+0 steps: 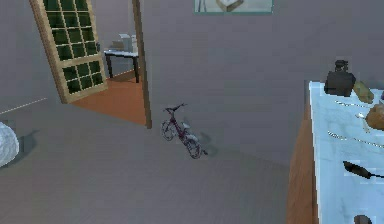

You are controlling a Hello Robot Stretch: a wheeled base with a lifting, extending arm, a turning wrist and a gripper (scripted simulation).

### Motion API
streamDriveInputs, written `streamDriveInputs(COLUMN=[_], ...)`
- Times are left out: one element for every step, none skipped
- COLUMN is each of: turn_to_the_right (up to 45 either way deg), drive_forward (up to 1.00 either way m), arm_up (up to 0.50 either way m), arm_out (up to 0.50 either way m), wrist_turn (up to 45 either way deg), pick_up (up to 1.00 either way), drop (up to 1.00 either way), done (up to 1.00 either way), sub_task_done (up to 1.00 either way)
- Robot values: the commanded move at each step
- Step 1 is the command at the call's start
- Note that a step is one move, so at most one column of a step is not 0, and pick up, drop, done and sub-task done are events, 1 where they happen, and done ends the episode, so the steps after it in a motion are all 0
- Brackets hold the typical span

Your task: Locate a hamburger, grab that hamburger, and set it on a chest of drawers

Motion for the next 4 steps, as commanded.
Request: streamDriveInputs(turn_to_the_right=[0.0,0.0,0.0,0.0], drive_forward=[0.0,0.0,0.0,0.0], arm_up=[-0.14,0.0,0.1,0.04], arm_out=[0.0,0.0,0.0,0.0], wrist_turn=[0.0,0.0,0.0,0.0], pick_up=[0.0,1.0,0.0,0.0], drop=[0.0,0.0,0.0,0.0], done=[0.0,0.0,0.0,0.0], sub_task_done=[0.0,0.0,0.0,0.0])
